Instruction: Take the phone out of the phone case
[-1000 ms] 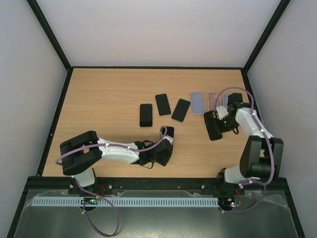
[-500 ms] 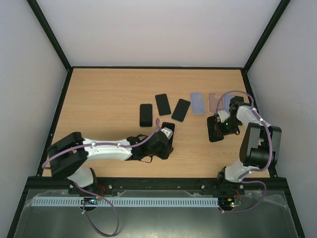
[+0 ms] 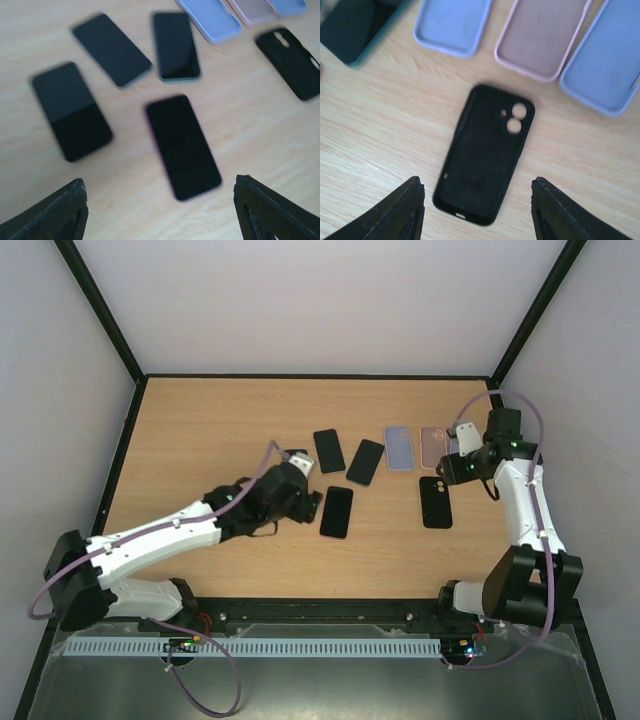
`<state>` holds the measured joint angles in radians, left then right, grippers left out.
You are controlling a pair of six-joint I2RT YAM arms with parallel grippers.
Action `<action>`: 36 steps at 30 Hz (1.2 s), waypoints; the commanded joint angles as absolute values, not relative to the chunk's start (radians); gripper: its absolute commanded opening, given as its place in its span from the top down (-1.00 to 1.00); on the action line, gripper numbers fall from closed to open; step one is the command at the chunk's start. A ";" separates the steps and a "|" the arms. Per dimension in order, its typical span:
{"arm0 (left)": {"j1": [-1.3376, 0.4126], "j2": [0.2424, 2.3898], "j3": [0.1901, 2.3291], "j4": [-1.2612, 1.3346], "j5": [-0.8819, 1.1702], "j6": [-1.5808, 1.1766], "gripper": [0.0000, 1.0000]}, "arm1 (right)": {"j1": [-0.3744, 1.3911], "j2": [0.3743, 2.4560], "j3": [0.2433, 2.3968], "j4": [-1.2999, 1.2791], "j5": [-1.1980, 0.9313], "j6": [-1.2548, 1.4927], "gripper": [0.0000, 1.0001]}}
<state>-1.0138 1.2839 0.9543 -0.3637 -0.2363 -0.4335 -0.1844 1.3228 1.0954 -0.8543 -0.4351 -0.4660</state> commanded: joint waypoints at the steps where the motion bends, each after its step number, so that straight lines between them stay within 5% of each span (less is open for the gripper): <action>1: -0.912 1.214 1.031 -0.503 -0.322 -0.329 -0.59 | -0.189 1.259 1.154 -0.803 -0.561 -0.358 -0.14; 14: -0.674 0.988 0.881 -0.315 -0.529 -0.289 -1.00 | -0.189 0.906 0.692 -0.094 -0.493 0.066 -0.32; 20: -0.614 0.965 0.853 -0.341 -0.592 -0.349 -1.00 | -0.189 0.826 0.667 -0.061 -0.301 0.134 -0.64; 36: -0.610 0.949 0.831 -0.346 -0.653 -0.383 -1.00 | -0.189 0.784 0.637 -0.070 -0.415 0.090 -0.67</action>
